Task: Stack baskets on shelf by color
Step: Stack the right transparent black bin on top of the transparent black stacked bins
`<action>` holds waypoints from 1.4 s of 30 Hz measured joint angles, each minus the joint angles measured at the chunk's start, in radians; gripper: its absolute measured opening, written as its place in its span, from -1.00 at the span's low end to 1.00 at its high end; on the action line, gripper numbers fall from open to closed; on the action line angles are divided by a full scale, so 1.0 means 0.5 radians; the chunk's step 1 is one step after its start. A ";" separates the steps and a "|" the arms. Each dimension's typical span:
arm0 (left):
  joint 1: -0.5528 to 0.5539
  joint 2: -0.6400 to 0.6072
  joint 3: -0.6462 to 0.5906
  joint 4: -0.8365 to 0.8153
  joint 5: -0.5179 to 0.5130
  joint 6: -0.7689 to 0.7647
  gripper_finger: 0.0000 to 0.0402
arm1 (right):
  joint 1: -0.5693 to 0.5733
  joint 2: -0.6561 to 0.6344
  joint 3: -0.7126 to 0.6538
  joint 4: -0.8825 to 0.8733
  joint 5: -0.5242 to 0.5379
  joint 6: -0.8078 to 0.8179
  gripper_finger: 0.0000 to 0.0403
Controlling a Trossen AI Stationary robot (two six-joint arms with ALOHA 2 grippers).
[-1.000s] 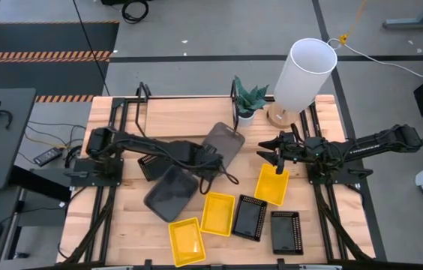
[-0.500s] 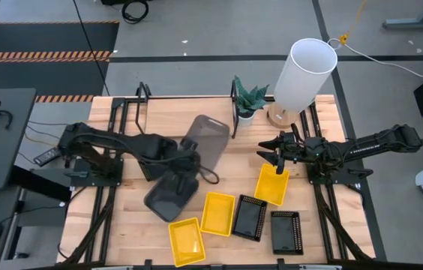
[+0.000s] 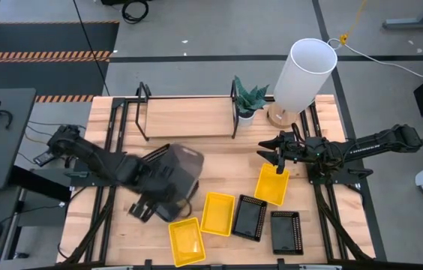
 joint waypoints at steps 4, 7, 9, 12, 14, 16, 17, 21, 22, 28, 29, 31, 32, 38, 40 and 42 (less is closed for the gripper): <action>-0.134 0.000 0.000 0.014 -0.012 -0.148 -0.98 | 0.000 0.000 0.000 -0.001 0.000 0.000 0.10; -0.218 0.000 0.000 0.019 -0.053 -0.244 -0.98 | 0.000 0.000 0.000 -0.001 0.000 0.000 0.10; -0.267 0.000 -0.001 0.028 -0.084 -0.286 -0.97 | 0.000 0.000 0.000 -0.001 0.000 0.000 0.10; -0.332 0.001 -0.002 0.031 -0.113 -0.341 -0.97 | 0.000 0.000 0.000 -0.001 0.000 0.000 0.10; -0.360 0.002 -0.034 0.078 -0.140 -0.376 -0.97 | 0.000 0.000 0.000 -0.001 0.000 0.000 0.10; -0.373 0.005 -0.106 0.127 -0.154 -0.396 -0.97 | 0.000 0.000 0.000 -0.002 0.000 0.000 0.10; -0.383 0.005 -0.149 0.146 -0.155 -0.401 -0.97 | 0.000 0.000 0.000 -0.002 0.000 0.000 0.10; -0.413 0.005 -0.313 0.210 -0.153 -0.401 -0.96 | 0.000 0.000 0.000 -0.002 0.000 0.000 0.10; -0.414 0.007 -0.343 0.231 -0.149 -0.394 -0.96 | 0.000 0.000 0.000 -0.002 0.000 0.000 0.10; -0.411 0.008 -0.413 0.318 -0.159 -0.344 -0.96 | 0.000 0.000 0.000 -0.002 0.000 0.000 0.10; -0.411 0.008 -0.427 0.337 -0.160 -0.329 -0.96 | 0.000 0.000 0.000 -0.002 0.000 0.000 0.10; -0.412 0.007 -0.459 0.356 -0.191 -0.286 -0.96 | 0.000 0.000 0.000 -0.002 0.000 0.000 0.10; -0.413 0.007 -0.472 0.361 -0.192 -0.273 -0.96 | 0.000 0.000 0.000 -0.002 0.000 0.000 0.10; -0.413 0.007 -0.577 0.369 -0.212 -0.206 -0.95 | 0.000 0.000 0.000 -0.002 0.000 0.000 0.10; -0.413 0.007 -0.615 0.361 -0.217 -0.162 -0.94 | 0.000 0.000 0.000 -0.002 0.000 0.000 0.10; -0.422 0.007 -0.643 0.336 -0.224 -0.104 -0.90 | 0.000 -0.001 0.000 -0.002 0.000 0.000 0.10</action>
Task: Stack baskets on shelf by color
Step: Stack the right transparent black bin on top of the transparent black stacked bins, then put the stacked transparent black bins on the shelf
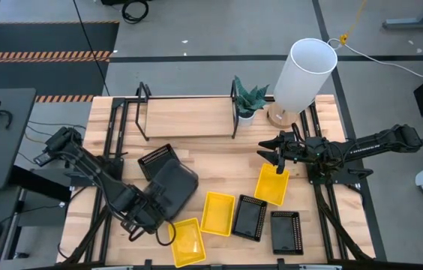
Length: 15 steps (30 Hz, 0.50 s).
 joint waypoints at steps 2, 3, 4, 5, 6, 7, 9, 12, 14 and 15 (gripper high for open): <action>-0.009 0.000 -0.010 0.002 -0.042 -0.020 -0.83 | 0.000 0.000 0.000 0.000 0.000 0.000 0.10; -0.013 0.000 -0.010 0.007 -0.053 -0.029 -0.78 | 0.000 0.001 0.000 0.000 -0.001 0.000 0.10; -0.013 0.000 -0.010 0.015 -0.054 -0.037 -0.73 | 0.000 0.001 0.000 0.000 -0.001 0.000 0.10; -0.013 0.000 -0.010 0.025 -0.055 -0.061 -0.67 | 0.000 0.001 0.000 0.000 0.000 0.000 0.10; -0.013 0.000 -0.007 0.031 -0.061 -0.085 -0.60 | 0.000 0.001 0.000 0.000 0.000 0.000 0.10; -0.013 0.000 0.000 0.030 -0.072 -0.119 -0.54 | 0.000 0.000 0.000 0.000 0.000 0.000 0.10; -0.011 0.000 0.010 0.038 -0.085 -0.174 -0.40 | 0.000 0.001 0.000 0.000 0.000 0.000 0.10; -0.010 0.000 0.026 0.044 -0.091 -0.239 -0.19 | 0.000 0.000 0.000 0.000 -0.001 0.000 0.10; -0.010 0.000 0.027 0.059 -0.090 -0.302 -0.06 | 0.000 0.000 0.000 0.000 -0.001 0.000 0.10; -0.010 0.000 0.027 0.068 -0.090 -0.348 -0.01 | 0.000 0.000 0.000 0.000 -0.001 0.000 0.10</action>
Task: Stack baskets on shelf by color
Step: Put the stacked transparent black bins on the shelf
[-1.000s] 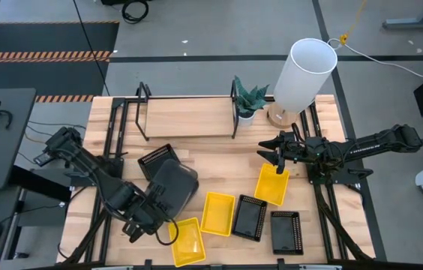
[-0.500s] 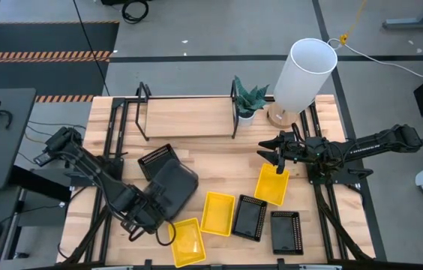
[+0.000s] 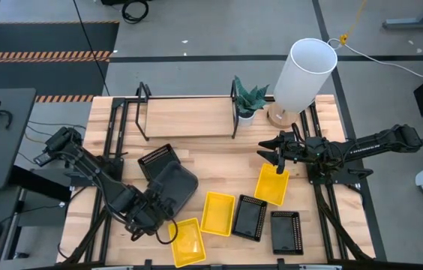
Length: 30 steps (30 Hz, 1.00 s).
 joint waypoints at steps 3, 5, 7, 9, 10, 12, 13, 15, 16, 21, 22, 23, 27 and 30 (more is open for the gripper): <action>-0.001 0.000 -0.001 0.036 -0.001 -0.095 0.12 | 0.000 0.000 0.000 0.000 0.001 0.000 0.10; -0.001 -0.001 -0.013 0.069 -0.003 -0.140 0.16 | 0.000 0.000 0.000 0.000 0.000 0.000 0.10; 0.000 -0.002 -0.056 0.136 -0.008 -0.181 0.17 | 0.000 0.000 0.000 -0.001 0.001 0.000 0.10; -0.003 -0.002 -0.112 0.179 -0.008 -0.200 0.16 | 0.000 0.000 0.000 0.000 0.001 0.000 0.10; -0.006 -0.002 -0.145 0.211 -0.008 -0.209 0.14 | 0.000 0.001 0.000 0.000 0.001 0.000 0.10; -0.007 -0.002 -0.210 0.256 -0.009 -0.249 0.10 | 0.000 0.000 0.000 0.000 0.000 0.000 0.10; -0.005 -0.002 -0.242 0.273 -0.011 -0.259 0.08 | 0.000 0.000 0.000 0.000 0.001 0.000 0.10; 0.006 -0.002 -0.302 0.314 -0.012 -0.280 0.02 | 0.000 0.000 0.000 0.000 0.001 0.000 0.10; 0.013 -0.002 -0.331 0.329 -0.013 -0.289 -0.01 | 0.000 0.000 0.000 0.000 0.001 0.000 0.10; 0.014 -0.002 -0.453 0.401 -0.015 -0.287 -0.17 | 0.000 0.000 0.000 0.000 0.000 0.000 0.10; 0.014 -0.002 -0.462 0.402 -0.015 -0.286 -0.21 | 0.000 0.000 0.000 0.000 0.001 0.000 0.10; 0.014 -0.002 -0.464 0.395 -0.016 -0.285 -0.26 | 0.000 0.001 0.000 0.000 0.000 0.000 0.10; 0.016 -0.002 -0.464 0.405 -0.033 -0.280 -0.50 | 0.000 0.000 0.000 0.000 0.000 0.000 0.10; 0.016 -0.002 -0.464 0.416 -0.032 -0.269 -0.74 | 0.000 0.000 0.000 0.000 0.000 0.000 0.10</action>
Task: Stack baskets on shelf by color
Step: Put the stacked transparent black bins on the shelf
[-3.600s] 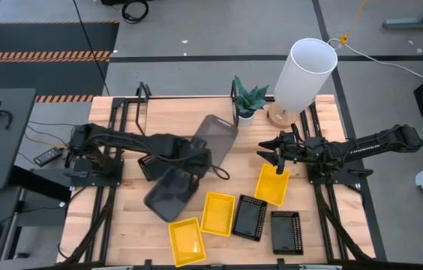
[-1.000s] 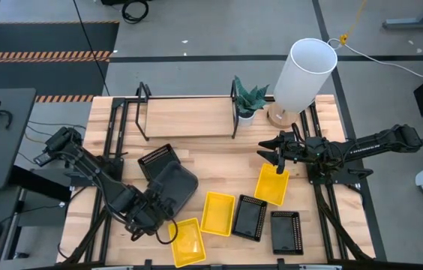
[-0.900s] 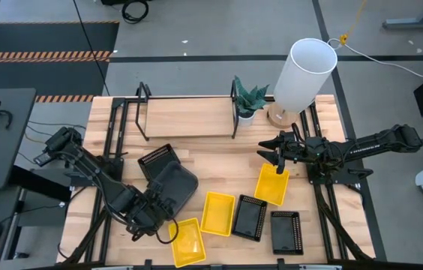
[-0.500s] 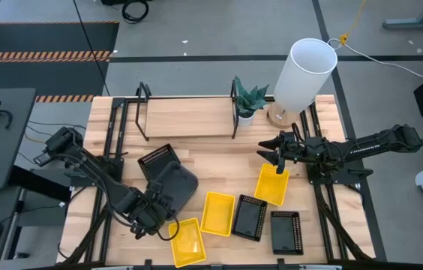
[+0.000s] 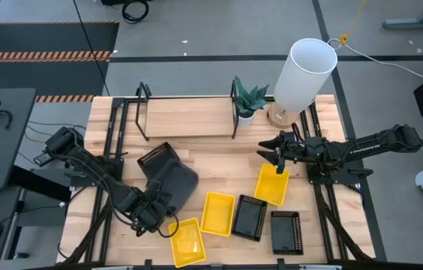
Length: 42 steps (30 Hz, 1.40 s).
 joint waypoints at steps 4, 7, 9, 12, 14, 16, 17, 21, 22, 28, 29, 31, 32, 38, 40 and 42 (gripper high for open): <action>0.004 0.000 0.003 0.021 0.022 0.048 -0.93 | 0.000 0.000 0.000 0.000 0.000 0.000 0.10; 0.013 0.003 0.032 0.048 0.025 0.125 -0.93 | 0.000 0.000 0.000 -0.001 0.000 0.000 0.10; 0.030 0.003 0.062 0.030 0.035 0.141 -0.93 | 0.000 0.000 0.000 -0.001 0.000 0.000 0.10; 0.077 0.003 0.149 0.020 0.031 0.181 -0.93 | 0.000 0.000 0.000 0.000 0.000 0.000 0.10; 0.116 0.002 0.213 0.006 0.017 0.217 -0.93 | 0.000 0.000 0.000 -0.001 0.000 0.000 0.10; 0.161 0.002 0.280 -0.048 0.024 0.232 -0.93 | 0.000 0.000 0.000 -0.001 0.000 0.000 0.10; 0.183 0.001 0.311 -0.081 0.028 0.242 -0.93 | 0.000 0.000 0.000 0.000 0.000 0.000 0.10; 0.315 -0.065 0.363 -0.196 0.014 0.369 -0.93 | 0.000 0.000 0.000 0.000 0.000 0.000 0.10; 0.363 -0.104 0.363 -0.237 -0.013 0.391 -0.93 | 0.000 0.000 0.000 -0.001 0.000 0.000 0.10; 0.708 -0.414 0.365 -0.275 -0.113 0.543 -0.93 | 0.000 0.000 0.000 0.001 0.000 0.000 0.10; 0.774 -0.448 0.365 -0.279 -0.113 0.581 -0.93 | 0.000 0.000 0.000 0.000 0.000 0.000 0.10; 0.905 -0.491 0.365 -0.286 -0.096 0.664 -0.93 | 0.000 0.000 0.000 0.001 0.000 0.000 0.10; 0.974 -0.501 0.365 -0.295 -0.091 0.713 -0.93 | 0.000 0.000 0.000 0.000 0.000 0.000 0.10; 1.437 -0.484 0.365 -0.334 -0.043 1.019 -0.93 | 0.000 0.000 0.000 0.000 0.000 0.000 0.10; 1.597 -0.469 0.364 -0.322 -0.018 1.118 -0.93 | 0.000 0.000 0.000 0.000 0.000 0.000 0.10; 1.759 -0.461 0.364 -0.315 0.038 1.188 -0.93 | 0.000 0.000 0.000 0.000 0.000 0.000 0.10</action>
